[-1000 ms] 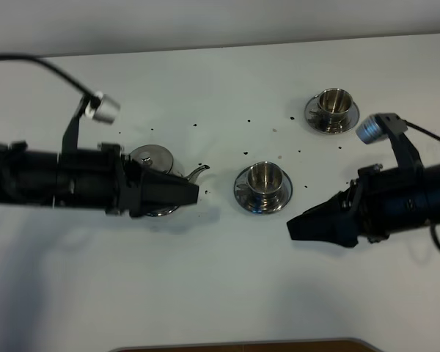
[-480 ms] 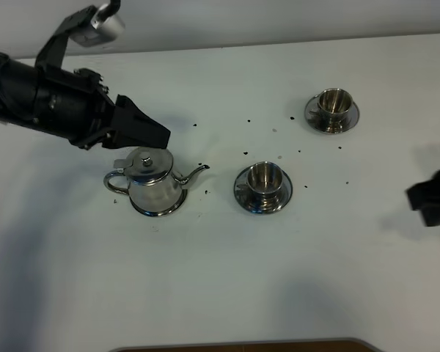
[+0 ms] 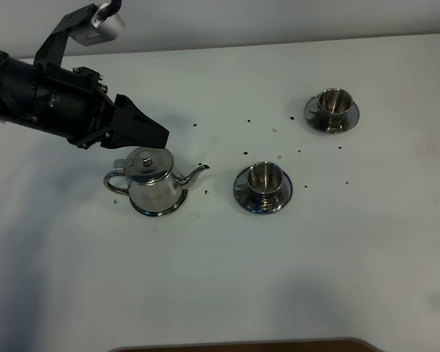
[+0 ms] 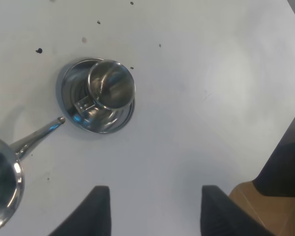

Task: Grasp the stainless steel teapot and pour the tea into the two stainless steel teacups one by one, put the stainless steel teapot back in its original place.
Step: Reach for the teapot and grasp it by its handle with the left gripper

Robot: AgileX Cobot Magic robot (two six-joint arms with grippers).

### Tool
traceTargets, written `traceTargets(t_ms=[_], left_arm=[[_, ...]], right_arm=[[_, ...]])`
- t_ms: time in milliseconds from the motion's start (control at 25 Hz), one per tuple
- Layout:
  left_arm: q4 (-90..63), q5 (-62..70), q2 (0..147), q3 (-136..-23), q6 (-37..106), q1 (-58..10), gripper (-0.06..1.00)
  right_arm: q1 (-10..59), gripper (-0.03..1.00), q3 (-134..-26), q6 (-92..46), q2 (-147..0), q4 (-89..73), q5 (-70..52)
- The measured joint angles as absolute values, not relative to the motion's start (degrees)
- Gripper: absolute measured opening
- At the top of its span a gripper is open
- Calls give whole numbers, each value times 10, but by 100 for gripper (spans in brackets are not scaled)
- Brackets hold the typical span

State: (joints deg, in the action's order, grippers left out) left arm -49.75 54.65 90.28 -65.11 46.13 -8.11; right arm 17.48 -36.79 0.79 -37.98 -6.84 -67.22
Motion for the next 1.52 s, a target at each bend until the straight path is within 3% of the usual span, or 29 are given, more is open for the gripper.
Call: traceTargets(t_ms=[320, 880, 1280, 1520], left_arm=[[-497, 547, 903, -651, 461, -81, 47], [-487, 557, 903, -651, 461, -81, 47], [-481, 558, 903, -651, 461, -81, 47], [-481, 556, 903, -651, 472, -81, 47]], right_arm=[[175, 39, -302, -14, -242, -76, -648], [169, 40, -297, -22, -223, -87, -639], [10, 40, -297, -24, -133, -96, -639], [-21, 40, -297, -22, -73, -97, -639]])
